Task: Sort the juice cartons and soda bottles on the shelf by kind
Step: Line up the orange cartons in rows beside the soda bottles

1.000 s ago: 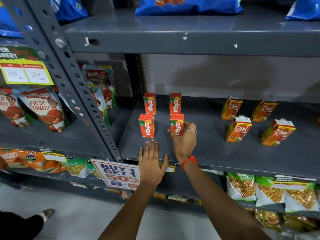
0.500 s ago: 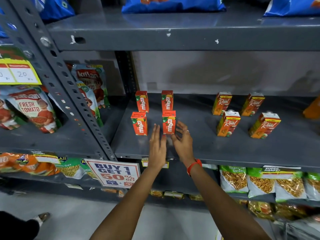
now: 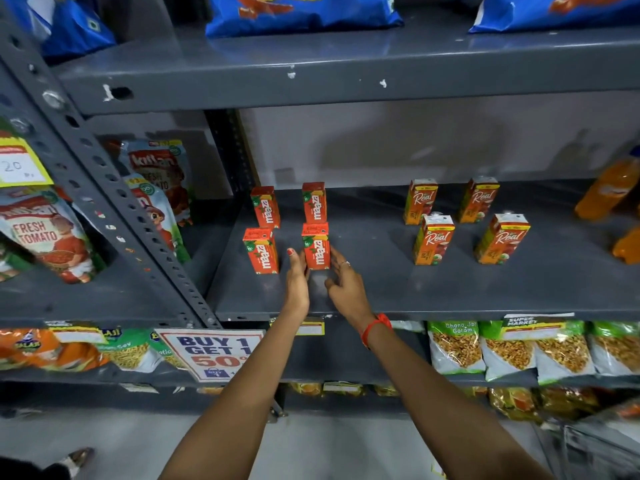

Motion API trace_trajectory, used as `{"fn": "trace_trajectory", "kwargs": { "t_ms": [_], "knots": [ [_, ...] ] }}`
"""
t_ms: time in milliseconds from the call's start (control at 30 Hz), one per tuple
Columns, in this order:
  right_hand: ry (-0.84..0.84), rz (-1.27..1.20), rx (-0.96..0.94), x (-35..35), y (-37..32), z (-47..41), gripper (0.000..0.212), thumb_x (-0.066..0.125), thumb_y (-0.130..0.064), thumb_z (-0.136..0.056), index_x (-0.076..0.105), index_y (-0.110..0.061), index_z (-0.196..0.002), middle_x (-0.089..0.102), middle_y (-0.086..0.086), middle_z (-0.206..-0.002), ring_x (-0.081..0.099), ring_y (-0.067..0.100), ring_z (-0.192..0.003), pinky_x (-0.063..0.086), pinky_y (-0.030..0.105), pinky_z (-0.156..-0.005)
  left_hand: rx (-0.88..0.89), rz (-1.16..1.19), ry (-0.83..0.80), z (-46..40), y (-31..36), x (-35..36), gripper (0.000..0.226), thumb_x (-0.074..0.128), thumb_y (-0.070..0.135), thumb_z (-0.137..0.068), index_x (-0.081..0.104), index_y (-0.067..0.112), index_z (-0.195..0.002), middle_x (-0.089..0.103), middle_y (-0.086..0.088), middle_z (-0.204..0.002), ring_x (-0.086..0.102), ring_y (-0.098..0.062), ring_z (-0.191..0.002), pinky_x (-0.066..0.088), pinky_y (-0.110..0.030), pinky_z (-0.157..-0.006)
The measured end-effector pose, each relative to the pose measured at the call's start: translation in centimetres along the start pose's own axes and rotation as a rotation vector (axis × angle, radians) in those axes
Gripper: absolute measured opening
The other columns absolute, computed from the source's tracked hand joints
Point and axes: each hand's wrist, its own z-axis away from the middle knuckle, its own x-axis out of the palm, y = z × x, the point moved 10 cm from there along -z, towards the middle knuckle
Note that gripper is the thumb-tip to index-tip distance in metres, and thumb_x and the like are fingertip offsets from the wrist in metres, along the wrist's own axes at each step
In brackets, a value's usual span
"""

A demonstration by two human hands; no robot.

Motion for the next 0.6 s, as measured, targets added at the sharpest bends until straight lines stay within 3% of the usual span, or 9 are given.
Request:
{"fn": "trace_trajectory", "kwargs": {
  "t_ms": [133,200,300,367,433,500,533,600],
  "knots": [
    [0.015,-0.036,0.034,-0.5,0.4,0.3,0.070,0.046,0.010,-0.082,0.023,-0.012,-0.144,0.037,0.011,-0.149,0.035,0.022,-0.137,0.031,0.040,-0.114,0.001,0.013,0.024,0.3,-0.4,0.0,0.056,0.009,0.039,-0.097,0.033,0.009,-0.136,0.038,-0.010,-0.145,0.037,-0.014,-0.129,0.026,-0.027,-0.107],
    [0.054,-0.098,0.041,-1.2,0.8,1.2,0.068,0.043,0.011,-0.083,0.024,-0.013,-0.144,0.035,0.008,-0.149,0.033,0.016,-0.136,0.030,0.032,-0.114,0.032,0.033,0.110,0.9,-0.6,-0.7,0.052,0.014,0.038,-0.097,0.030,0.010,-0.138,0.033,-0.007,-0.148,0.034,-0.011,-0.129,0.025,-0.025,-0.108],
    [0.136,-0.157,0.003,-4.3,1.8,3.3,0.060,0.041,0.012,-0.084,0.038,-0.016,-0.136,0.046,-0.009,-0.135,0.043,0.005,-0.124,0.037,0.010,-0.099,0.052,0.028,0.291,2.6,-1.4,-1.6,0.051,0.021,0.038,-0.097,0.025,0.011,-0.141,0.025,-0.006,-0.152,0.024,-0.016,-0.139,0.017,-0.035,-0.117],
    [0.226,-0.175,-0.024,-7.9,2.9,5.0,0.052,0.044,0.013,-0.084,0.050,-0.020,-0.125,0.053,-0.015,-0.122,0.051,0.001,-0.115,0.041,0.007,-0.092,0.094,-0.019,0.398,4.4,-1.6,-1.2,0.049,0.027,0.036,-0.097,0.027,0.012,-0.140,0.028,-0.004,-0.150,0.025,-0.016,-0.138,0.017,-0.031,-0.115],
    [0.369,-0.200,-0.033,-12.5,4.2,6.9,0.047,0.047,0.012,-0.084,0.058,-0.025,-0.110,0.061,-0.008,-0.112,0.058,0.003,-0.106,0.046,0.009,-0.087,0.187,-0.063,0.520,6.8,-1.2,0.1,0.042,0.033,0.027,-0.097,0.035,0.009,-0.135,0.039,-0.006,-0.141,0.036,-0.016,-0.129,0.025,-0.025,-0.107],
    [0.572,-0.266,-0.008,-18.0,5.8,8.6,0.041,0.047,0.012,-0.085,0.059,-0.024,-0.100,0.063,-0.004,-0.101,0.061,0.007,-0.096,0.049,0.019,-0.085,0.323,-0.122,0.589,9.3,-0.3,3.1,0.031,0.038,0.015,-0.096,0.046,0.005,-0.124,0.050,-0.003,-0.117,0.048,-0.008,-0.108,0.034,-0.019,-0.095],
    [0.678,-0.314,0.017,-20.6,6.7,9.1,0.037,0.047,0.013,-0.085,0.057,-0.019,-0.101,0.061,-0.001,-0.097,0.060,0.011,-0.092,0.050,0.027,-0.087,0.373,-0.153,0.563,10.0,-0.1,5.1,0.025,0.039,0.011,-0.095,0.049,0.006,-0.117,0.051,0.002,-0.105,0.049,0.000,-0.097,0.036,-0.015,-0.088],
    [0.849,-0.425,0.070,-25.6,8.6,9.7,0.038,0.046,0.015,-0.084,0.049,-0.010,-0.114,0.056,-0.001,-0.094,0.056,0.013,-0.088,0.048,0.035,-0.087,0.390,-0.187,0.372,10.1,-0.5,10.7,0.020,0.039,0.008,-0.094,0.052,0.015,-0.108,0.052,0.006,-0.093,0.051,-0.001,-0.086,0.041,-0.018,-0.083]
  ]
}}
